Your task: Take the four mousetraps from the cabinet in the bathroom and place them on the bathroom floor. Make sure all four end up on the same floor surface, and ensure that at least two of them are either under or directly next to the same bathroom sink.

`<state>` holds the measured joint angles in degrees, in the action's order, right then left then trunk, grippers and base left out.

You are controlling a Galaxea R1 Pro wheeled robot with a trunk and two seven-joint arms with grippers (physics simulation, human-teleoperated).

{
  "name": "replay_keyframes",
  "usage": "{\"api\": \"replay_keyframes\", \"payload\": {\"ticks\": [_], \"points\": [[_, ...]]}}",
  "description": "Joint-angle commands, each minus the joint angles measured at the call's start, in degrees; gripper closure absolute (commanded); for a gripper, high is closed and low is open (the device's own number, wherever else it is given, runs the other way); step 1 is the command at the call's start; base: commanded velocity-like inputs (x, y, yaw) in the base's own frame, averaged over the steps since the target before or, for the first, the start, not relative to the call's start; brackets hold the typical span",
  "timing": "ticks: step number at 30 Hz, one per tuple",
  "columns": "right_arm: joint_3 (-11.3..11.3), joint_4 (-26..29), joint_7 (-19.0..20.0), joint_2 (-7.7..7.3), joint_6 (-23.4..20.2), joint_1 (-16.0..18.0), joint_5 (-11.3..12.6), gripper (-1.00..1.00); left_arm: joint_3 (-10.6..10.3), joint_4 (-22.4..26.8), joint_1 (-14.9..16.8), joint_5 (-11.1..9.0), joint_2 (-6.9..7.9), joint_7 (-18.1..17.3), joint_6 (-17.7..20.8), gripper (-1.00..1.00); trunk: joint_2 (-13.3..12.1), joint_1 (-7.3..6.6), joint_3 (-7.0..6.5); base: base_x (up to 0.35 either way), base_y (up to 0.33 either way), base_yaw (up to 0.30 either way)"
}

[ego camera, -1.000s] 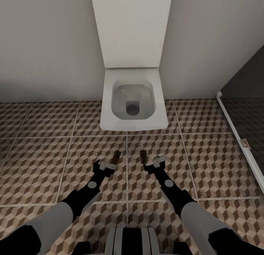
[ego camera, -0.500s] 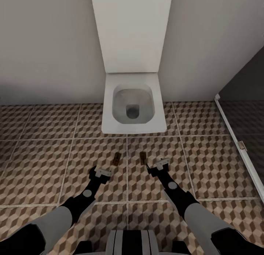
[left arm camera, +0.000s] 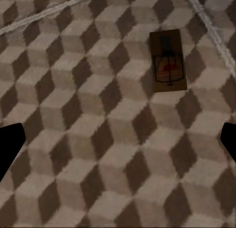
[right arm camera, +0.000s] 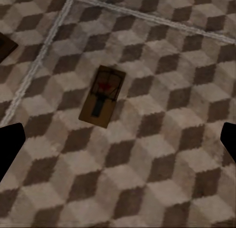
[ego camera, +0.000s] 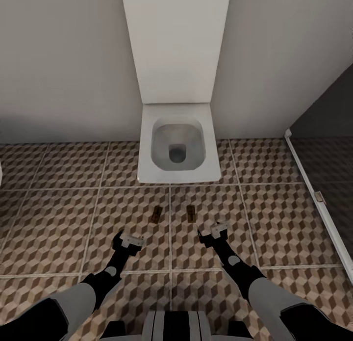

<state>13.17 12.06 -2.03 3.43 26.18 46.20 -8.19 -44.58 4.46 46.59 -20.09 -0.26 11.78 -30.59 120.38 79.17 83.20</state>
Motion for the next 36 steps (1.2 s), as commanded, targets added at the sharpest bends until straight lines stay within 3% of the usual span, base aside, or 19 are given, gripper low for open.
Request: {"api": "replay_keyframes", "payload": {"ticks": [1, 4, 11, 23, 36], "points": [[-0.16, -1.37, -0.26, 0.01, 1.1, 0.03, -0.59, -1.0, -0.51, -1.89, 0.01, -0.21, -0.48, 0.36, -1.44, -1.0, -0.41, -0.23, -0.16, 0.0, 0.0, 0.0], [-0.13, -5.48, -0.32, 0.0, 4.21, 0.03, -0.6, -1.0, -0.4, -6.82, -0.02, -0.25, -1.86, 0.37, -5.67, -1.0, -1.61, -0.89, -0.7, 0.0, 0.0, 0.0], [-0.12, -9.89, -0.41, 0.0, 8.19, -0.03, -0.55, -1.0, -0.34, -8.66, -0.51, -0.36, -2.04, 0.42, -8.65, -1.0, -4.42, -2.43, -1.96, 0.0, 0.0, 0.0], [-0.14, -10.87, -0.43, -0.79, 9.54, -1.68, -0.44, -1.0, -0.28, -8.93, -2.88, -0.39, -0.84, 0.43, -9.26, -1.0, -9.23, -5.06, -4.11, 0.0, 0.0, 0.0], [-0.17, -10.83, -0.44, -1.13, 10.45, -1.95, -0.34, -1.0, -0.25, -8.87, -3.6, -0.39, -0.87, 0.43, -9.23, -1.0, -14.44, -7.92, -6.45, 0.0, 0.0, 0.0]]}}
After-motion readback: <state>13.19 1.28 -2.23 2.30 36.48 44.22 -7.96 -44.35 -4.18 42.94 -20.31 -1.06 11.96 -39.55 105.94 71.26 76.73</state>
